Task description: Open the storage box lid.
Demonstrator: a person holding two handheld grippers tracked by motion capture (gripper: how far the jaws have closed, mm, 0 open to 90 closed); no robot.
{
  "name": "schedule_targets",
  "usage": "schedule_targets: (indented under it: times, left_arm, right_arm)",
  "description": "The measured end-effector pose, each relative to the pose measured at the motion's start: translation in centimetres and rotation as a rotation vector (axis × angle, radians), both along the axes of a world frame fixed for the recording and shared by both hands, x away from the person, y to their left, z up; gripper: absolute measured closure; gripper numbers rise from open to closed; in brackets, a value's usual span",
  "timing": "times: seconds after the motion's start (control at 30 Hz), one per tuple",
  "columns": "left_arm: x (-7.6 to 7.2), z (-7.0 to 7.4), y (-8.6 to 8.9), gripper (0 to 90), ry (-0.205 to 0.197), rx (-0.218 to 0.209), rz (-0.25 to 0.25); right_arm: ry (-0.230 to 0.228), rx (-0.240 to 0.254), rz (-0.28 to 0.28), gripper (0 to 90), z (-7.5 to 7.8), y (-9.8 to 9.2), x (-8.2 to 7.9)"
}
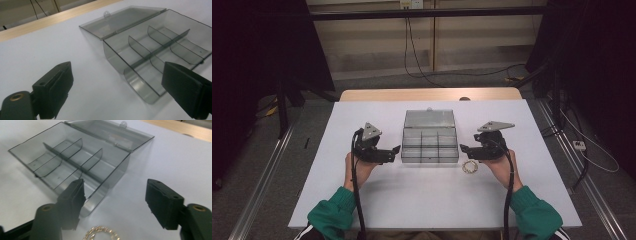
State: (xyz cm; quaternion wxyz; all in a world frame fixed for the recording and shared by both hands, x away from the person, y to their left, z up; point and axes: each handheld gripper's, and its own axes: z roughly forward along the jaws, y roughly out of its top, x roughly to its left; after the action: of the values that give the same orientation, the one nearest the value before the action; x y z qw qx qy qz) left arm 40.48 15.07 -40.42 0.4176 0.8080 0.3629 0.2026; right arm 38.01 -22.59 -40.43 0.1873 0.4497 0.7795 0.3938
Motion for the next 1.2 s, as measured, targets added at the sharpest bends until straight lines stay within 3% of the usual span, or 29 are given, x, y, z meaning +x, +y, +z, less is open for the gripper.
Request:
schedule_targets:
  times: [0.23, 0.5, 0.77, 1.2]
  left_arm:
    - [-2.5, -0.6, 1.1, 4.5, 0.008, 0.048, -0.038]
    - [-4.0, -1.0, 1.8, 1.6, 0.003, 0.087, -0.039]
    - [-4.1, -1.7, 2.8, 0.7, 0.026, 0.088, -0.026]
    - [-3.5, -2.4, 3.9, 0.3, 0.037, 0.081, -0.03]
  right_arm:
    - [0.02, -0.023, 0.043, 20.6, -0.3, -0.1, -1.8]
    - [0.048, -0.035, 0.069, 12.7, -0.7, -0.3, -3.2]
    - [0.089, -0.033, 0.065, 4.6, -1.4, -1.2, -4.0]
    - [0.091, -0.015, 0.077, 0.0, -1.4, -1.1, -3.5]
